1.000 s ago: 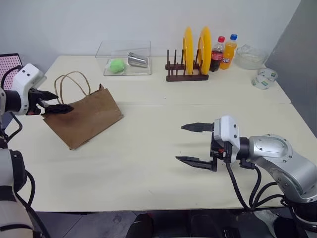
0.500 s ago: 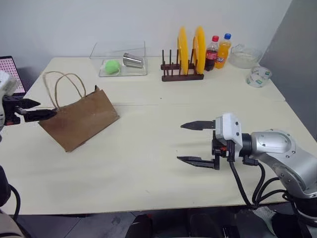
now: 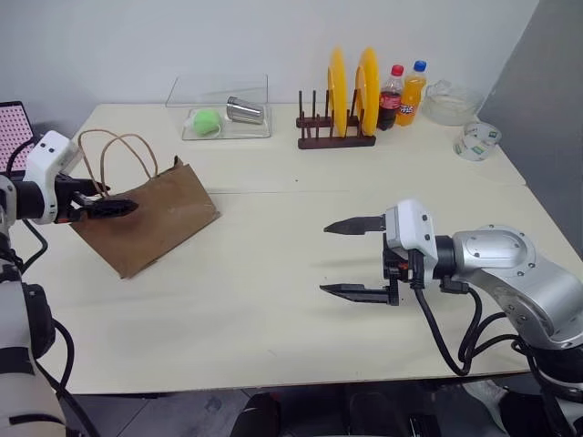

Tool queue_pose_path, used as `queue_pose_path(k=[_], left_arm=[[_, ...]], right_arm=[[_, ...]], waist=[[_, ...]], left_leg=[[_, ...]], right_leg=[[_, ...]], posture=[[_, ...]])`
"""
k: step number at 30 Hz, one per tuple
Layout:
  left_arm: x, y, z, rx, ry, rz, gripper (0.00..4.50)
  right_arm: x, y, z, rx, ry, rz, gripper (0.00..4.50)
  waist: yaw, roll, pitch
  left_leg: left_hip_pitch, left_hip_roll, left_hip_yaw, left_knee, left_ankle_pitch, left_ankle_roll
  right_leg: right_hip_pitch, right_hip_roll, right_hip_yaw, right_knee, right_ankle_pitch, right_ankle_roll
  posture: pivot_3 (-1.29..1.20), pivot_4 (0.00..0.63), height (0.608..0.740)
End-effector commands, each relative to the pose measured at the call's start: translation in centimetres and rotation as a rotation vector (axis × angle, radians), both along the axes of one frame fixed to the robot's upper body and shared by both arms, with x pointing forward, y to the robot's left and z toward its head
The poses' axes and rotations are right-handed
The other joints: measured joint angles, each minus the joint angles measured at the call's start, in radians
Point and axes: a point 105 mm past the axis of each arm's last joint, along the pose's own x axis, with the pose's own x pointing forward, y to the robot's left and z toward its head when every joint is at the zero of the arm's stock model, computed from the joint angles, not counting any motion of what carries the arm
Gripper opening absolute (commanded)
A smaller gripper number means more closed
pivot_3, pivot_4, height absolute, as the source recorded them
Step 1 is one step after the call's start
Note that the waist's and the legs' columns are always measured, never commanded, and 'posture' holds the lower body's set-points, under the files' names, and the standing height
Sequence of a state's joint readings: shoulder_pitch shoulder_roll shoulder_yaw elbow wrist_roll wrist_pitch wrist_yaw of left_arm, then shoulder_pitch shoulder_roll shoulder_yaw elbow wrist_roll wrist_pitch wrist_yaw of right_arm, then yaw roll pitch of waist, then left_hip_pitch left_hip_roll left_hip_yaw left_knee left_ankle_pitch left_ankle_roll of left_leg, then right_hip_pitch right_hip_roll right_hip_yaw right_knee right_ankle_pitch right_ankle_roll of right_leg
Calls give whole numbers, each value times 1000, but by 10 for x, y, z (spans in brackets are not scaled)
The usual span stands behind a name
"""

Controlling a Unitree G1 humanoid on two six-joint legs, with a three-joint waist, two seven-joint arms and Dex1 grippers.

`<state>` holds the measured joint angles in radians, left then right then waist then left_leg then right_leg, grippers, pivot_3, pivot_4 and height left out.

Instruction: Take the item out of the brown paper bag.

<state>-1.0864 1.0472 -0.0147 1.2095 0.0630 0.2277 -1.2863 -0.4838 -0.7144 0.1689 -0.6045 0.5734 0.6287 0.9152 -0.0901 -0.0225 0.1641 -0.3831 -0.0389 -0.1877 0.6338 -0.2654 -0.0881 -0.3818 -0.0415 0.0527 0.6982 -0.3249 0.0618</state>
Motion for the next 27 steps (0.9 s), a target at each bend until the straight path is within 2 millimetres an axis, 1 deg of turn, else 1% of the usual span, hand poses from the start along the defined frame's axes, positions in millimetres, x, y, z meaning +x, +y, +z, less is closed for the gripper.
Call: queue_pose_path(k=[1,6,9,13,14,18,24,25,27], left_arm=[[0,2,6,25,-6,-1,3843],[0,4,-2,51,12,10,2361],[7,-2,2,22,-30,7,1451],[17,-19,6,10,-62,-54,245],[18,-21,7,5,-65,-65,33],[19,-26,11,5,-73,-93,33],[19,-32,20,17,-86,-148,33],[20,-35,23,21,-91,-165,33],[25,-53,31,41,-107,-254,33]], right_arm=[[-7,1,11,10,-48,17,4500],[-5,2,13,15,-54,-4,4500],[-4,2,13,20,-55,-22,4500],[0,2,16,47,-64,-72,4500],[0,3,18,60,-63,-78,4500],[0,2,30,142,-71,-91,4500],[0,-1,37,195,-64,-106,4500],[0,-2,37,197,-63,-110,4500],[-1,-6,36,194,-58,-136,4500]], waist=[[0,0,0],[1,0,0],[2,0,0],[4,0,0],[5,0,0],[6,0,0],[5,0,0],[5,0,0],[7,0,0]], left_leg=[[0,0,0,0,0,0],[0,0,0,0,0,0],[0,0,0,0,0,0],[0,-1,0,0,0,0],[0,-1,0,1,0,0],[-1,-2,-1,1,0,0],[-1,-2,-1,1,0,0],[-1,-2,-1,1,0,0],[-1,-2,-1,1,0,0]], right_leg=[[0,0,0,0,0,0],[0,-1,-2,0,0,0],[0,-4,-6,0,0,0],[1,-5,-7,0,0,0],[1,-5,-7,0,0,0],[1,-6,-8,0,0,0],[1,-6,-8,0,0,0],[1,-6,-9,0,0,0],[1,-6,-9,0,0,0]], posture=[[0,150,740],[0,150,740],[0,150,740],[0,150,740],[0,150,740],[0,150,740],[0,150,740],[0,150,740],[0,150,740]])
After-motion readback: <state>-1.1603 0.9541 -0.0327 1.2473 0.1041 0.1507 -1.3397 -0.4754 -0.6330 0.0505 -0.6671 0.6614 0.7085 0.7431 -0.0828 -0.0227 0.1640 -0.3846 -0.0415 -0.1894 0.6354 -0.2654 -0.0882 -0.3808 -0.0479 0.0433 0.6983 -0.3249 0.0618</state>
